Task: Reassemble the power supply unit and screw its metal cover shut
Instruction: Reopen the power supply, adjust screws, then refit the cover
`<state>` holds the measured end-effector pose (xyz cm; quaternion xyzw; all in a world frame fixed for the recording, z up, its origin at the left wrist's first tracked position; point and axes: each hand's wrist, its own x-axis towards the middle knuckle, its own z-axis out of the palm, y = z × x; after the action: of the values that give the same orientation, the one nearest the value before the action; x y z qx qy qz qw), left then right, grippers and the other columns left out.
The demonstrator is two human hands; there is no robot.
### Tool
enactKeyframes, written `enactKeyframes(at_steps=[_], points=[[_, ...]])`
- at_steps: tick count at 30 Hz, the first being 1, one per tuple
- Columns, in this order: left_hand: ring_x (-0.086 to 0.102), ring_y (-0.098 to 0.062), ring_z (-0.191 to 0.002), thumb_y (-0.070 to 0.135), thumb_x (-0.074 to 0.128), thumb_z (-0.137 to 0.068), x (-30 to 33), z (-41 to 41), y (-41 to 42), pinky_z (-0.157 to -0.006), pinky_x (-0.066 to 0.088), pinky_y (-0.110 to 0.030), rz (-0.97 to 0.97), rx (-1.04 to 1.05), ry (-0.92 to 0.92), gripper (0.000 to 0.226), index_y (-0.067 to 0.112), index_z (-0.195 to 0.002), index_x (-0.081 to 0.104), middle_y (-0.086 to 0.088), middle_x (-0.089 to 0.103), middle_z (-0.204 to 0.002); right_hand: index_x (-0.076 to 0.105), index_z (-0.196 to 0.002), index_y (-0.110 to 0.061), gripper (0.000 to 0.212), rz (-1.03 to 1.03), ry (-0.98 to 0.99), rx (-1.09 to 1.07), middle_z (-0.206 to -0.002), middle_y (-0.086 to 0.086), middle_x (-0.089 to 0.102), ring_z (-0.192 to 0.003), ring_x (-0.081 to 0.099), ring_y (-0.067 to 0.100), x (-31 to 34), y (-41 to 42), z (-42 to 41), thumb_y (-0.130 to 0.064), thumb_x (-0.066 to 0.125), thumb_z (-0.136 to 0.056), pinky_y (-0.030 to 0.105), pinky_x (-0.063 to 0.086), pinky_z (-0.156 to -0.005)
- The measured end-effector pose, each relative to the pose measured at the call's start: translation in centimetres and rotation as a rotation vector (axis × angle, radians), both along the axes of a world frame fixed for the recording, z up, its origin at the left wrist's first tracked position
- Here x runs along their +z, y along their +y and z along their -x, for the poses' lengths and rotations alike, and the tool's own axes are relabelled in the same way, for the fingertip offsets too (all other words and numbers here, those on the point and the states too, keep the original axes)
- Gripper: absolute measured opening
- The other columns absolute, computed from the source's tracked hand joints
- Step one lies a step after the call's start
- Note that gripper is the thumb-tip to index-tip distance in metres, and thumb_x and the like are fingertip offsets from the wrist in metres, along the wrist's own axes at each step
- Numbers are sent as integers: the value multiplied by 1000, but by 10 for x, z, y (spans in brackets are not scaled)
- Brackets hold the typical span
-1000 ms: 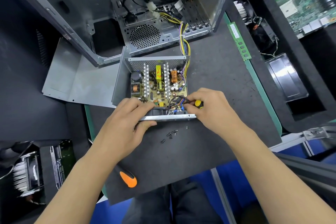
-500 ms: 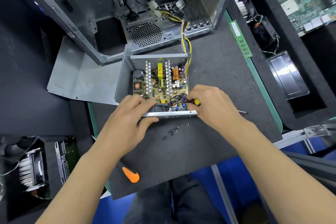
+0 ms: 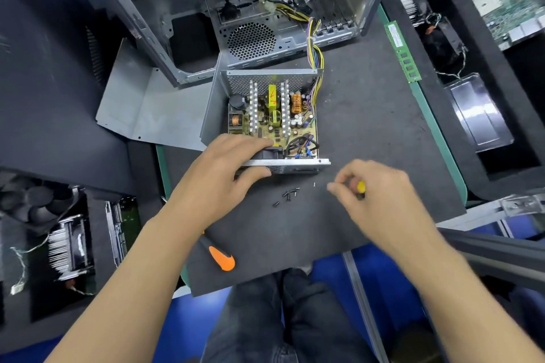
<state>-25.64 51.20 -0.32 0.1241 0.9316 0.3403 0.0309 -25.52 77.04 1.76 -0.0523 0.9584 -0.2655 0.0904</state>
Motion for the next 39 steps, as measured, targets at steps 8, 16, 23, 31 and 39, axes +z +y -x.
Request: enactKeyframes(at_steps=[8, 16, 23, 31, 39], points=[[53, -25, -86, 27, 59, -95, 12, 8, 10, -80, 44, -36, 35, -5, 76, 34, 8, -122, 66, -3, 61, -92, 74, -112, -22, 20, -73, 96, 144, -95, 3, 61, -59, 60, 34, -38, -44, -26, -25, 68, -93, 42, 52, -51], [52, -13, -76, 35, 55, -94, 40, 37, 14, -73, 44, -32, -163, 73, -32, 42, 11, -126, 68, 9, 55, -83, 71, -104, -20, 16, -34, 19, 112, -101, 0, 59, -78, 63, 31, -40, -46, -13, -29, 59, -98, 41, 52, -64], [55, -3, -74, 30, 61, -97, 55, 43, 14, -71, 43, -19, -256, 112, -117, 27, 20, -120, 72, 10, 61, -85, 68, -103, -19, 13, 43, 25, 17, -103, -2, 64, -83, 64, 28, -31, -50, -8, -28, 59, -98, 42, 52, -71], [60, 19, -87, 21, 63, -97, 68, 59, 9, -85, 47, -8, -281, 43, -234, 28, 46, -110, 65, 40, 66, -87, 69, -89, -11, 6, 442, 424, -160, -83, -4, 65, -65, 48, 4, 24, -54, -9, -7, 72, -86, 6, 38, -64], [60, 15, -93, 15, 61, -99, 78, 64, 7, -88, 44, -9, -244, -34, -301, 29, 27, -124, 68, 32, 66, -102, 71, -94, -16, 4, 568, 289, -303, -88, -3, 69, -77, 61, 9, 35, -54, 24, -18, 69, -91, 16, 47, -72]])
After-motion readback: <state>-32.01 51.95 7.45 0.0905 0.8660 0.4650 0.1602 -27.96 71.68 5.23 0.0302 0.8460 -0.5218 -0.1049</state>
